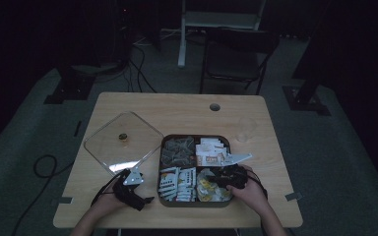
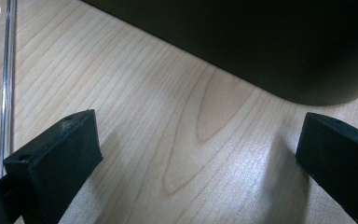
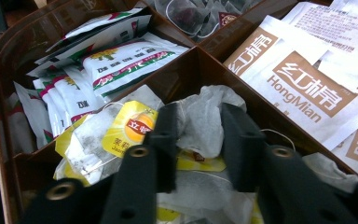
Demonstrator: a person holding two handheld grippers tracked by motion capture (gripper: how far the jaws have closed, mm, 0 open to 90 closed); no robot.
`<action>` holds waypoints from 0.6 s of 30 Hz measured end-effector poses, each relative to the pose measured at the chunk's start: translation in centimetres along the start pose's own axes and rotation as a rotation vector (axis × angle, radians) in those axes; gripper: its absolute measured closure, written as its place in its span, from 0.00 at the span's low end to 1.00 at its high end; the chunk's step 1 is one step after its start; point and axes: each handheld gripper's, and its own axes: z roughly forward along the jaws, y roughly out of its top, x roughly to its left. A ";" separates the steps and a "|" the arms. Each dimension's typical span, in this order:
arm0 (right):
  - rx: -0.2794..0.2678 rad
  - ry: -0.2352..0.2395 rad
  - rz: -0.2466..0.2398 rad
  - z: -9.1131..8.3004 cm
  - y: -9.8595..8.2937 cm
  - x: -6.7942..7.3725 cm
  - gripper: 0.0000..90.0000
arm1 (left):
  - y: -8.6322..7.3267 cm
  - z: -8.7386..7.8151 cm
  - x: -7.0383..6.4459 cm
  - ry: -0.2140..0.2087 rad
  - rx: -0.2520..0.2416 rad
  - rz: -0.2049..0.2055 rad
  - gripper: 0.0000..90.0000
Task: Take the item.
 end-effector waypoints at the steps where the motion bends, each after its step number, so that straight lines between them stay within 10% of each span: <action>1: 0.001 0.003 0.002 0.0 0.0 0.0 0.85 | 0.0 0.0 0.0 0.000 0.000 0.000 0.00; 18: -0.073 -0.010 0.016 -2.5 1.3 0.4 0.94 | 0.0 0.0 0.0 0.000 -0.001 -0.001 0.00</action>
